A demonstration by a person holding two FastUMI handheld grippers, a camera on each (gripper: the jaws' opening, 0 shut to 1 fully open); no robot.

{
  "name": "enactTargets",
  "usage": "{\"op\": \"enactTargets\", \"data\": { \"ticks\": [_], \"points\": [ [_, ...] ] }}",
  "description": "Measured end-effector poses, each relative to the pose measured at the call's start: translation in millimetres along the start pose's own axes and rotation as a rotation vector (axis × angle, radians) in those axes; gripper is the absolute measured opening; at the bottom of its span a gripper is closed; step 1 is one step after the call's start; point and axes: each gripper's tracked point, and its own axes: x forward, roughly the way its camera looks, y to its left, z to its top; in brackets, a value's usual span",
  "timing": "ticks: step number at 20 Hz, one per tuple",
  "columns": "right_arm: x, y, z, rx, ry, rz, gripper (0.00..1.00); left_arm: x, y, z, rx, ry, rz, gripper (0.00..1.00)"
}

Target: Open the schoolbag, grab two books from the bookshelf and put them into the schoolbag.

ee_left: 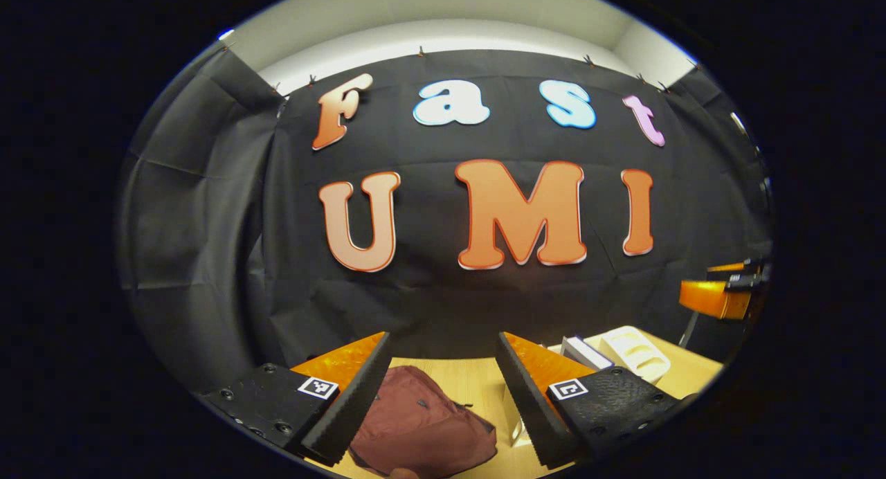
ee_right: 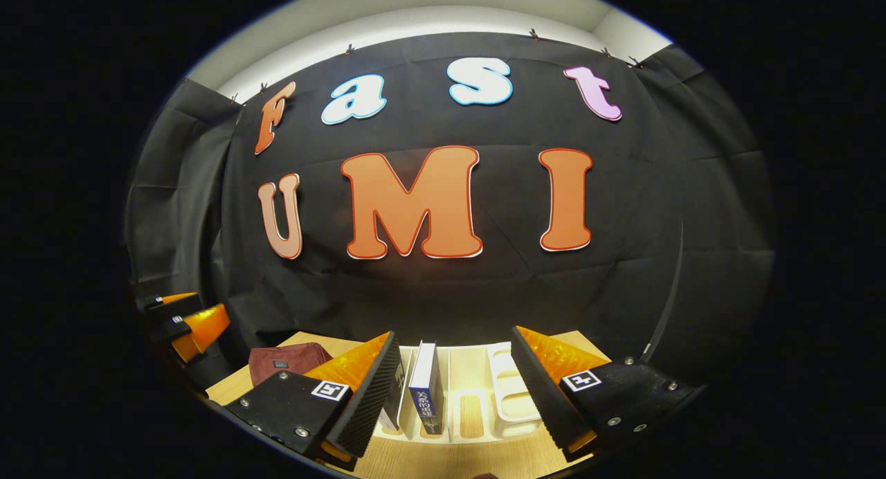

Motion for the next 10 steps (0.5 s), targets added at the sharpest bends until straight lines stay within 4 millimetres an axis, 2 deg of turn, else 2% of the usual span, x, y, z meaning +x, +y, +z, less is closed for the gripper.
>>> {"op": "enactTargets", "data": {
  "ticks": [5,10],
  "points": [
    [-4,-7,-12,-0.024,0.029,-0.02,0.96,-5,-15,-83,0.176,0.14,-0.03,0.96],
    [-10,-25,-29,-0.037,0.07,-0.069,0.96,-27,-31,-165,0.267,0.296,-0.089,0.96]
  ]
}}
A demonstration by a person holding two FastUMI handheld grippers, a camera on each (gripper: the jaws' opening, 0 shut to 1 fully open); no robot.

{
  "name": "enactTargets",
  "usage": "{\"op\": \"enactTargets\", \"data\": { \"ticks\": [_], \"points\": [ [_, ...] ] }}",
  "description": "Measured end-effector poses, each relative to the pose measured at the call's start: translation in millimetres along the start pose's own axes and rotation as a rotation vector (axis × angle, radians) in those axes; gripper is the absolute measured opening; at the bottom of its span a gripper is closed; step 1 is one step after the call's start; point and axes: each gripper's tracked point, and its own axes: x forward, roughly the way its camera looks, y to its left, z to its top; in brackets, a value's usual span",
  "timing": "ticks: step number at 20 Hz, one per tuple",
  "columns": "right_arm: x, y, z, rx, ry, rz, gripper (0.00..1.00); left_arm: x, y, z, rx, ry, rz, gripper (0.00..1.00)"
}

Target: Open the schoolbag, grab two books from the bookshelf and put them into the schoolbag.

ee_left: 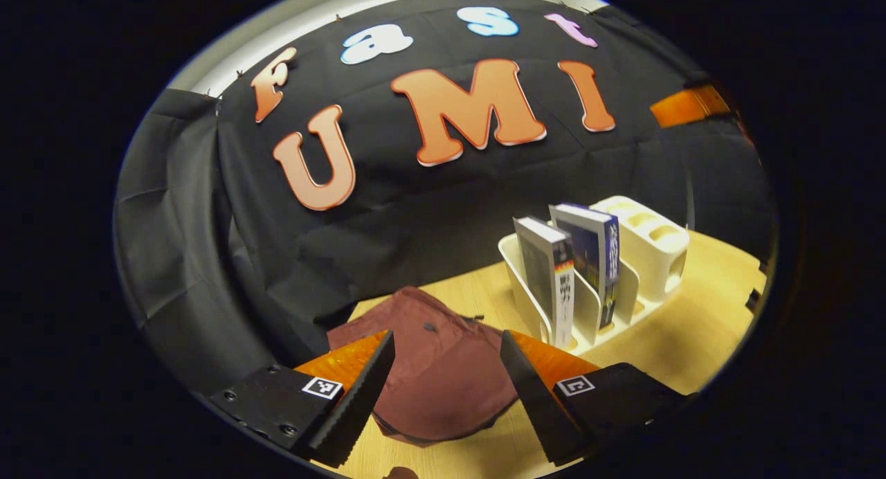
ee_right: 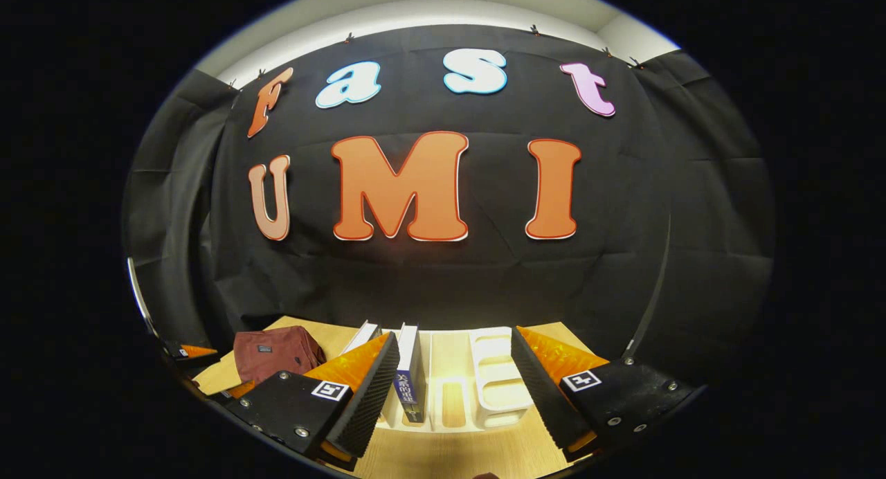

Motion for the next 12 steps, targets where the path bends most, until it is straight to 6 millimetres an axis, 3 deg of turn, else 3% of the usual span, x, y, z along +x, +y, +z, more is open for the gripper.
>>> {"op": "enactTargets", "data": {
  "ticks": [6,12],
  "points": [
    [-3,-17,-24,-0.004,0.067,-0.051,0.96,17,-32,-81,0.178,0.151,-0.024,0.98],
    [-3,-29,-34,-0.009,0.104,-0.08,0.96,53,-69,-134,0.354,0.223,-0.07,0.98]
  ]
}}
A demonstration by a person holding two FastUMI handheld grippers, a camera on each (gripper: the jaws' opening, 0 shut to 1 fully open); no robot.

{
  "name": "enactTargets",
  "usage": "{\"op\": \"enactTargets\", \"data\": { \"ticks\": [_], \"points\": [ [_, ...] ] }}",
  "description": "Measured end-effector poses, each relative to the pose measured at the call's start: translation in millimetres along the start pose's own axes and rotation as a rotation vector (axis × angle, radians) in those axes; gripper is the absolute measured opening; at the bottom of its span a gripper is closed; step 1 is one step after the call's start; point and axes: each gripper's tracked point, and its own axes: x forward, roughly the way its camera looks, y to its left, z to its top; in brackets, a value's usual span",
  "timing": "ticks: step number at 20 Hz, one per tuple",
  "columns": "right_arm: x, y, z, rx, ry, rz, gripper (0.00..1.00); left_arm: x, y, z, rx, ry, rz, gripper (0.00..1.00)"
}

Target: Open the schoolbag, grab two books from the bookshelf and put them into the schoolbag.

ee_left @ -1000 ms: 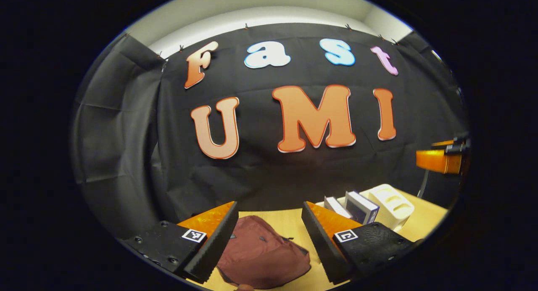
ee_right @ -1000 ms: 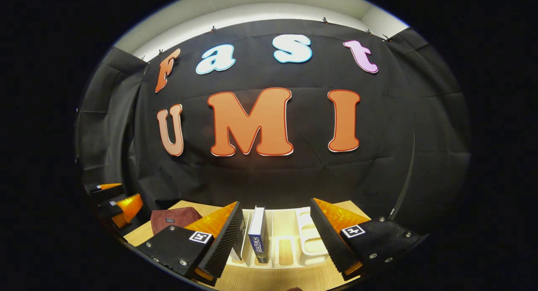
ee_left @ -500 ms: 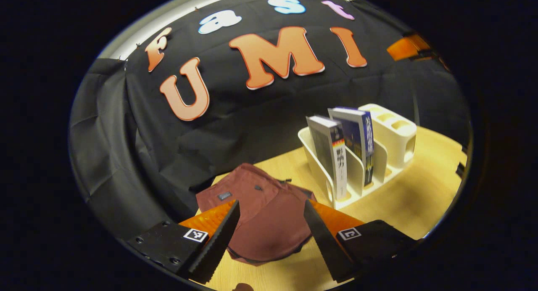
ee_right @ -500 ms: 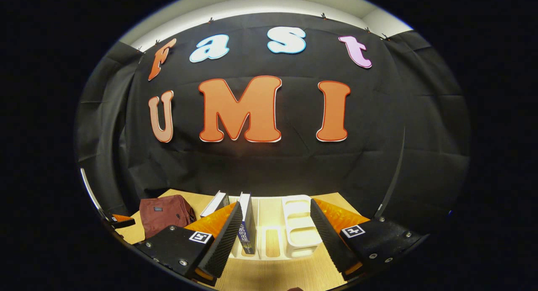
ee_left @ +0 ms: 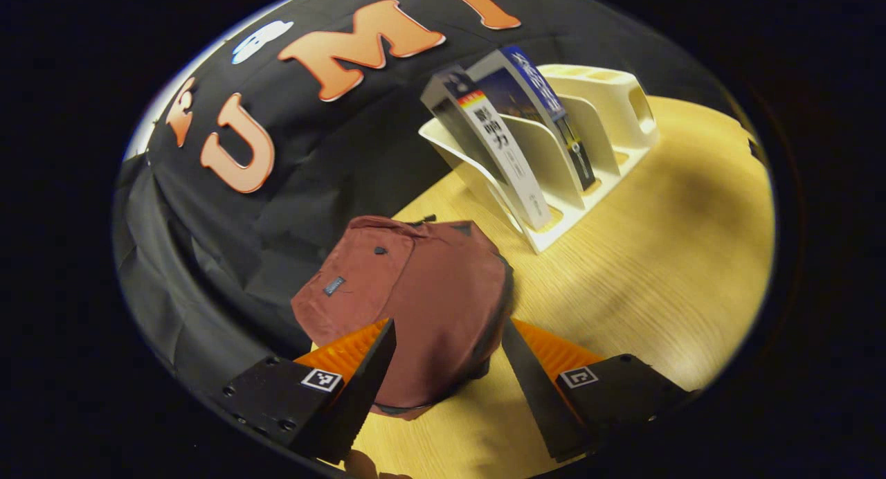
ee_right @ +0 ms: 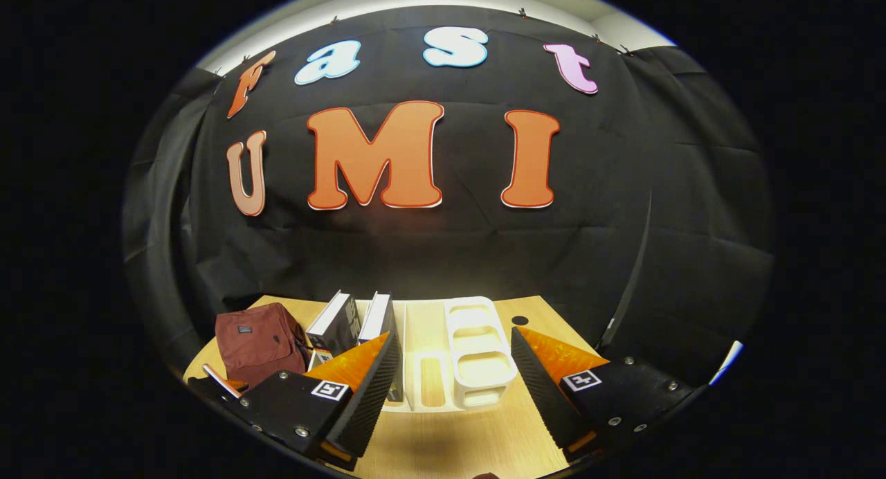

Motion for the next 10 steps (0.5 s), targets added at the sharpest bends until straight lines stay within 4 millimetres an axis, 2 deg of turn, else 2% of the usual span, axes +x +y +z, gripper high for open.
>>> {"op": "enactTargets", "data": {
  "ticks": [2,4,7,10],
  "points": [
    [1,-3,-2,-0.006,0.009,-0.012,0.96,7,-10,-4,0.017,0.011,-0.022,0.98],
    [3,-6,-5,-0.006,0.022,-0.021,0.96,15,-11,-4,0.029,0.029,-0.03,0.98],
    [5,-10,-9,-0.006,0.032,-0.032,0.96,30,-6,-1,0.032,0.047,-0.026,0.98],
    [10,-10,-15,-0.006,0.049,-0.032,0.96,30,3,5,0.008,0.062,-0.021,0.98]
  ]
}}
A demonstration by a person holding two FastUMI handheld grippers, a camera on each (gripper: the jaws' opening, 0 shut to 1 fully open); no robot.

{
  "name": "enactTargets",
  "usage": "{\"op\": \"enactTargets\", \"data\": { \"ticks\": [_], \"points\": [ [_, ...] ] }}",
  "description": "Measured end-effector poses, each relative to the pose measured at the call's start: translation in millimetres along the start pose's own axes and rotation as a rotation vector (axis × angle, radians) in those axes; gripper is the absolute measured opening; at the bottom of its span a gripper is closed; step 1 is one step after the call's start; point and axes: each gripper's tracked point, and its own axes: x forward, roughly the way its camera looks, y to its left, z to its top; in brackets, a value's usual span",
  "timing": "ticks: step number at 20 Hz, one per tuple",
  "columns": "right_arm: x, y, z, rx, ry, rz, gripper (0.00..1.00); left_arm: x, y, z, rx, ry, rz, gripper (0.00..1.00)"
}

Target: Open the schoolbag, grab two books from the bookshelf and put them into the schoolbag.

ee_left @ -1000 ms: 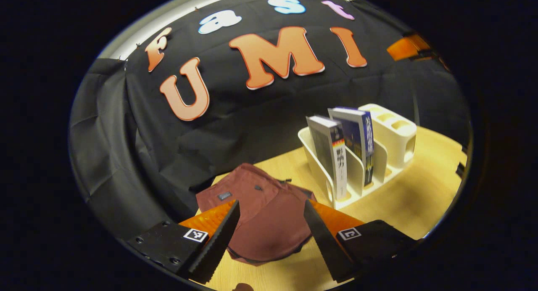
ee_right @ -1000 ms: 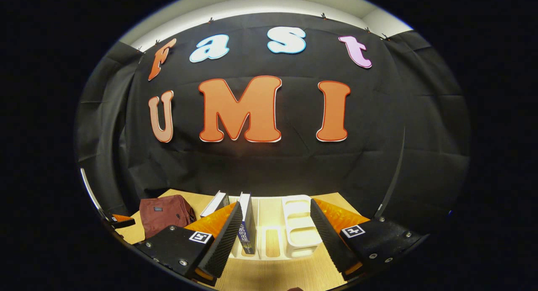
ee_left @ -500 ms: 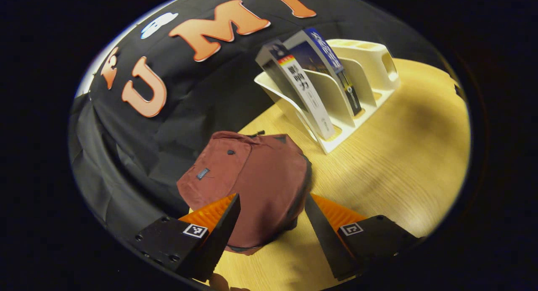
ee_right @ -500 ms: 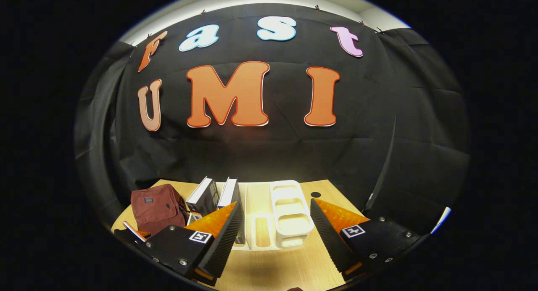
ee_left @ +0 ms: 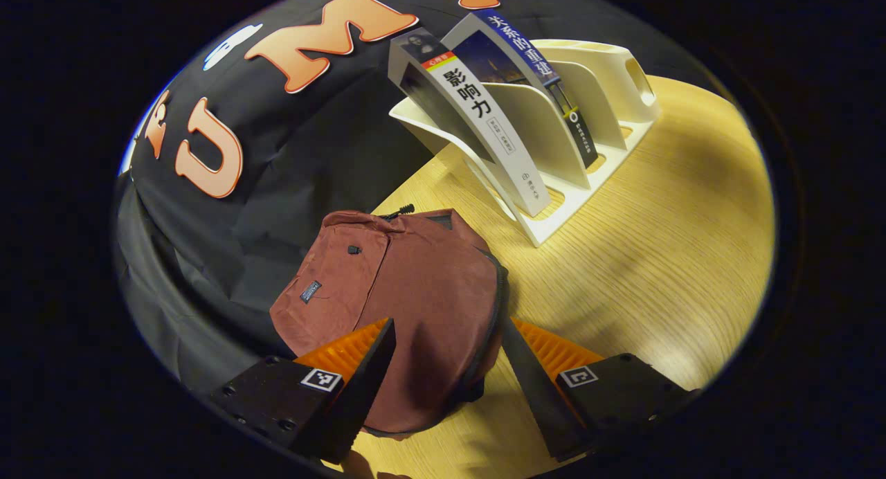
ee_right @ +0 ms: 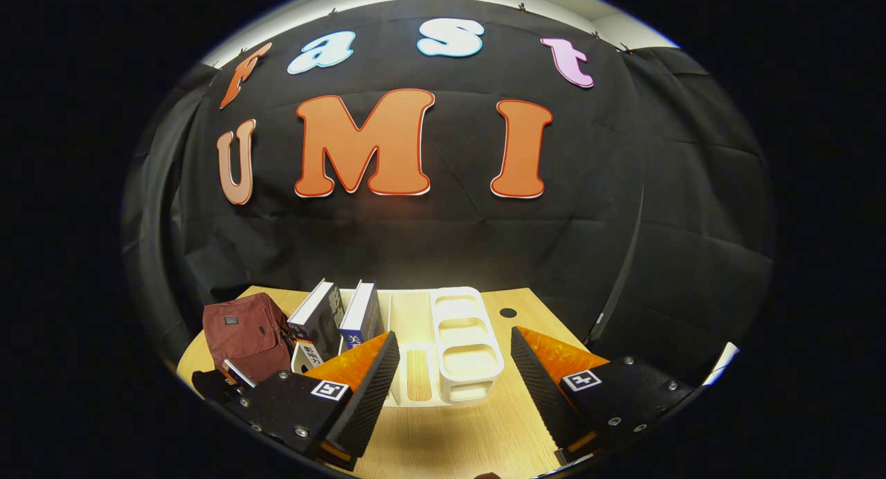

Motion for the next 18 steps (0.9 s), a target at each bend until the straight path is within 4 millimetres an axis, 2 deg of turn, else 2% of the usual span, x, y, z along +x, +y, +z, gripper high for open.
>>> {"op": "enactTargets", "data": {
  "ticks": [4,6,9,11,14,16,18],
  "points": [
    [9,8,-3,0.024,0.014,0.019,0.96,-12,21,6,0.003,0.009,0.017,0.98],
    [13,14,-1,0.024,0.009,0.031,0.96,-16,25,13,-0.021,0.001,0.007,0.93],
    [18,20,3,0.019,0.001,0.048,0.96,-20,33,18,-0.008,0.016,0.027,0.29],
    [19,24,8,0.022,-0.005,0.055,0.96,-22,32,16,-0.008,0.032,0.02,0.11],
    [19,26,11,0.034,-0.008,0.065,0.96,-15,27,13,0.005,0.044,-0.018,0.04],
    [16,31,15,0.055,-0.014,0.084,0.96,-15,20,12,0.028,0.069,-0.075,0.04],
    [15,35,18,0.057,-0.014,0.096,0.96,-21,27,13,0.024,0.097,-0.099,0.03]
  ]
}}
